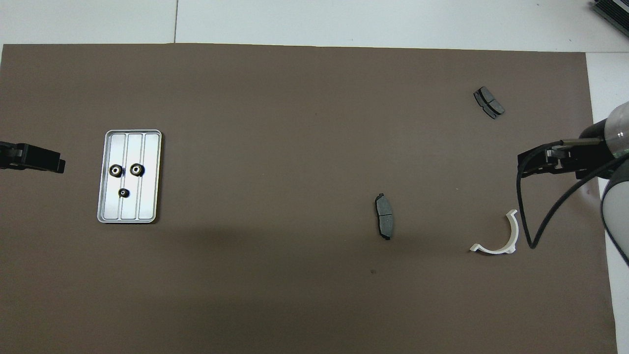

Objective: Pick bearing gear from pile to tray

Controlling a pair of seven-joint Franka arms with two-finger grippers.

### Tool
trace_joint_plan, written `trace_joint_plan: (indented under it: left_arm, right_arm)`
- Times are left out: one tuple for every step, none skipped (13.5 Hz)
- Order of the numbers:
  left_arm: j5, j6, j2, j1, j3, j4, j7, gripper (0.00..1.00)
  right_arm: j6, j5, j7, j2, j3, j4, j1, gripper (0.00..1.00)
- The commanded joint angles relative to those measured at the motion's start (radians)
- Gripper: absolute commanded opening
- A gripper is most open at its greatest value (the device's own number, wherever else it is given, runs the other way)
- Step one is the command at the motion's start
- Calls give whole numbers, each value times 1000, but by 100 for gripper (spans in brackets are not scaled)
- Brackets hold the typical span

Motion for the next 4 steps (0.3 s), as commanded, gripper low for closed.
trace_joint_plan:
  left_arm:
    - [38,16,16,-3,-12,24,5,100]
    - [40,17,16,-2,-12,23,7,100]
    - [40,17,16,-2,-12,23,16,100]
    - [39,17,16,-2,-12,23,24,100]
  right_arm:
    - [1,-14,17,-17,7,-14,2,100]
    - [1,-14,22,-17,7,-14,2,100]
    - [2,-14,37,-17,8,-14,2,100]
    - [5,-14,51,-17,9,-14,2,100]
